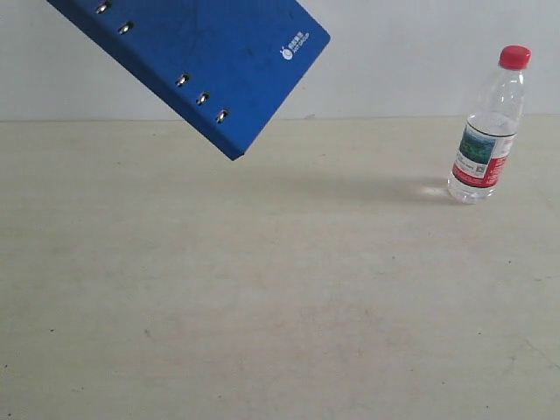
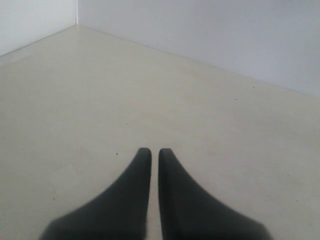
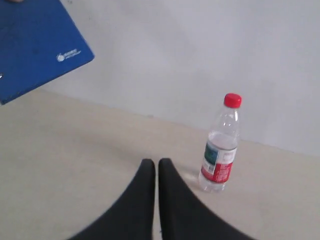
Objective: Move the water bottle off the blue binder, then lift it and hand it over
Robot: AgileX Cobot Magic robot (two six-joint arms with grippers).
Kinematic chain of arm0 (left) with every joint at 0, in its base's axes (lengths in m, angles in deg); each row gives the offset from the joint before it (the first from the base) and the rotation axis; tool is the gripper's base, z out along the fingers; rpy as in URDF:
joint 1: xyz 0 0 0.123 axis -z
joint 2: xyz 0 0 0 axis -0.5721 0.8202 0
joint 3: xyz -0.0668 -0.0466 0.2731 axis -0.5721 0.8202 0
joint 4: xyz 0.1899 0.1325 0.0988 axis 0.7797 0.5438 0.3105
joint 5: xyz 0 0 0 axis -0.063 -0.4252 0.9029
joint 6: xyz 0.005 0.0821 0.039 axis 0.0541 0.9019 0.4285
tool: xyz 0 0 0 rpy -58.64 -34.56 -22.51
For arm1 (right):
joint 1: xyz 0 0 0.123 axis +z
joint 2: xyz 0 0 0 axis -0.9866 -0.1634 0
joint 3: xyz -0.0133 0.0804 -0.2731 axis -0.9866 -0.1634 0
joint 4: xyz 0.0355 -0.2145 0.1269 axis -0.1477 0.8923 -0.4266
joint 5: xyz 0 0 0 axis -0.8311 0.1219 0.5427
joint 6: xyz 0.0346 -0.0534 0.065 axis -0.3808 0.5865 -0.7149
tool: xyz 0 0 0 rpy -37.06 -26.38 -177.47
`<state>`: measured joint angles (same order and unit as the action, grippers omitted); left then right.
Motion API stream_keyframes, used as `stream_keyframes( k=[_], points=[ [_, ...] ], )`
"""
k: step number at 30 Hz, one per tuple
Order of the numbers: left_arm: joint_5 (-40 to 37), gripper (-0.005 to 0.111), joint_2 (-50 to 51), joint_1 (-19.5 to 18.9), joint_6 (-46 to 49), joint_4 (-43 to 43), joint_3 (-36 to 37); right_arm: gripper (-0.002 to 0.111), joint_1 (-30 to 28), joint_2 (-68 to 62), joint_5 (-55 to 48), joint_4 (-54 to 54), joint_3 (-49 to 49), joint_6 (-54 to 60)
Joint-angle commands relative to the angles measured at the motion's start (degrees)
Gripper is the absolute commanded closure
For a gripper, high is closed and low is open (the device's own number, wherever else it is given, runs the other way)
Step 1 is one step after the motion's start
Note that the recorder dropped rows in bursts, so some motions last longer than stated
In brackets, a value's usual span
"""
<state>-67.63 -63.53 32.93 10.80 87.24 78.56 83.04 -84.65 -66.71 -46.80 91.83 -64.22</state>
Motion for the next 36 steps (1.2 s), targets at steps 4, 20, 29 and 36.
stream_keyframes(
  k=[4,20,29,36],
  points=[
    [0.5,0.101,-0.3,-0.1,0.2,0.7,0.1,0.108,-0.1,3.5,54.3,1.6,-30.4,-0.3],
    [0.5,0.101,-0.3,-0.1,0.2,0.7,0.1,0.108,0.4,3.5,20.5,23.7,-30.9,-35.6],
    [0.5,0.101,-0.3,-0.1,0.2,0.7,0.1,0.108,0.5,3.5,18.9,19.7,-30.9,-24.5],
    [0.5,0.101,-0.3,-0.1,0.2,0.7,0.1,0.108,-1.2,3.5,18.1,18.8,-30.9,-23.3]
  ],
)
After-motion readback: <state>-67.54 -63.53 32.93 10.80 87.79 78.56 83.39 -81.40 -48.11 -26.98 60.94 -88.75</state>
